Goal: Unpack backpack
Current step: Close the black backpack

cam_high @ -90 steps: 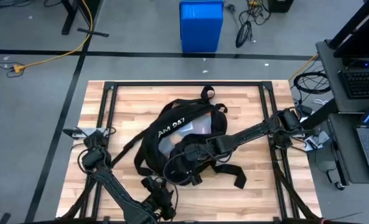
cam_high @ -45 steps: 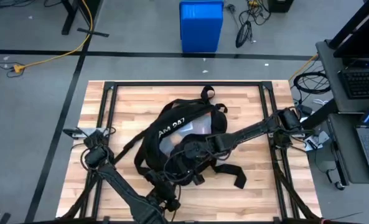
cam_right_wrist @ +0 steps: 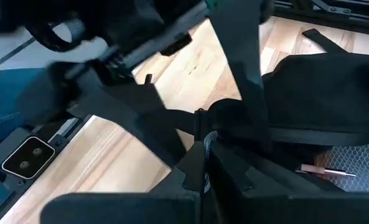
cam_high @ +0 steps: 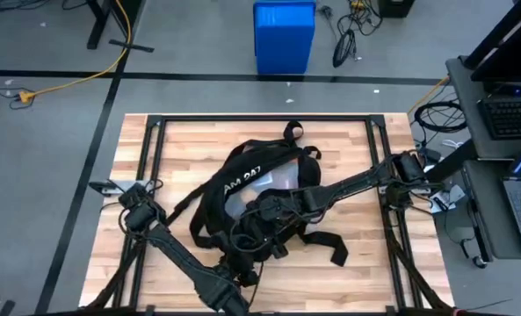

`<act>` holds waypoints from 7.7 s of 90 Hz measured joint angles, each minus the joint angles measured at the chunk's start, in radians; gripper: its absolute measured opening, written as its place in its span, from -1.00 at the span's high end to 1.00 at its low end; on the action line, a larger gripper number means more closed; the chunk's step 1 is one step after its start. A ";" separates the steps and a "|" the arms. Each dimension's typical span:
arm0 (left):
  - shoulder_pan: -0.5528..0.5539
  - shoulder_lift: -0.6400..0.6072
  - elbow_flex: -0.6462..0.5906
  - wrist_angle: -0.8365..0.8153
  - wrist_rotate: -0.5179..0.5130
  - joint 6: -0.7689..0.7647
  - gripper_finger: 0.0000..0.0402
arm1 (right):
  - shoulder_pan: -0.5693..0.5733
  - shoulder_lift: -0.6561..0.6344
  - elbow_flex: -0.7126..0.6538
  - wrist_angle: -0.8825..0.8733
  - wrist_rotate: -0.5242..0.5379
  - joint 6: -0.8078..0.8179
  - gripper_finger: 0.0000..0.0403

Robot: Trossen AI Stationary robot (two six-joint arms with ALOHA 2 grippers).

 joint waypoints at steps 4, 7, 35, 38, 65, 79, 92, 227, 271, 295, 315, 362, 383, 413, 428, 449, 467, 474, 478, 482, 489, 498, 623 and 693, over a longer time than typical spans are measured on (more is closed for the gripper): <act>0.007 0.000 0.000 -0.002 0.025 0.000 -0.06 | 0.000 0.000 0.000 -0.002 -0.001 0.000 1.00; 0.011 0.000 0.000 -0.001 0.039 0.000 -0.02 | 0.000 0.000 0.000 -0.002 -0.002 0.000 1.00; 0.017 0.000 0.000 0.000 0.040 0.004 0.59 | 0.000 0.000 0.000 -0.002 -0.003 0.000 1.00; 0.017 0.000 0.000 0.000 0.040 0.011 0.68 | 0.000 0.000 0.000 -0.002 -0.003 0.000 1.00; 0.006 0.000 -0.001 0.012 -0.006 0.015 0.98 | 0.003 -0.002 0.000 -0.010 -0.004 -0.032 0.98; -0.005 0.000 0.000 0.000 -0.012 -0.010 0.99 | 0.016 -0.032 0.000 -0.111 0.001 -0.092 0.78; -0.009 0.000 0.000 -0.005 -0.016 -0.035 1.00 | 0.022 -0.086 0.000 -0.217 0.004 -0.080 0.52; -0.067 -0.005 0.036 -0.063 -0.120 -0.141 1.00 | 0.097 -0.048 -0.019 -0.150 0.182 -0.179 0.63; -0.142 -0.005 0.036 -0.105 -0.288 -0.326 1.00 | 0.160 -0.161 0.014 -0.255 0.416 -0.259 0.63; -0.147 -0.005 0.036 -0.109 -0.331 -0.350 1.00 | 0.223 -0.200 -0.016 -0.115 0.336 -0.300 0.62; -0.147 -0.005 0.036 -0.107 -0.356 -0.351 1.00 | 0.203 -0.149 -0.125 0.190 0.353 -0.344 0.46; -0.146 -0.005 0.035 -0.104 -0.369 -0.351 1.00 | 0.200 -0.142 -0.149 0.332 0.349 -0.437 0.04; -0.146 -0.005 0.035 -0.104 -0.371 -0.351 1.00 | 0.223 -0.115 -0.148 0.337 0.342 -0.458 0.13; -0.146 -0.005 0.035 -0.102 -0.371 -0.351 1.00 | 0.217 -0.087 -0.148 0.398 0.344 -0.453 0.36; -0.146 -0.005 0.035 -0.101 -0.371 -0.351 1.00 | 0.215 -0.085 -0.148 0.403 0.346 -0.450 0.42; -0.146 -0.005 0.035 -0.097 -0.371 -0.351 1.00 | 0.215 -0.083 -0.148 0.437 0.352 -0.446 0.42; -0.146 -0.005 0.035 -0.097 -0.371 -0.351 1.00 | 0.214 -0.083 -0.148 0.447 0.352 -0.438 0.42; -0.146 -0.005 0.035 -0.097 -0.371 -0.351 1.00 | 0.213 -0.083 -0.148 0.449 0.352 -0.430 0.42; -0.146 -0.005 0.035 -0.097 -0.371 -0.351 1.00 | 0.213 -0.083 -0.148 0.449 0.352 -0.428 0.43; -0.146 -0.005 0.035 -0.097 -0.371 -0.351 1.00 | 0.214 -0.083 -0.148 0.449 0.352 -0.427 0.44; -0.146 -0.005 0.035 -0.097 -0.371 -0.351 1.00 | 0.214 -0.083 -0.148 0.449 0.352 -0.427 0.50; -0.146 -0.005 0.035 -0.097 -0.371 -0.351 1.00 | 0.214 -0.083 -0.148 0.449 0.352 -0.427 0.67; -0.154 -0.008 0.153 0.094 0.184 -0.327 -0.33 | 0.130 -0.085 -0.148 0.388 0.373 -0.390 1.00; -0.036 0.135 0.153 -0.097 0.202 -0.559 -0.26 | 0.131 -0.085 -0.148 0.383 0.366 -0.371 1.00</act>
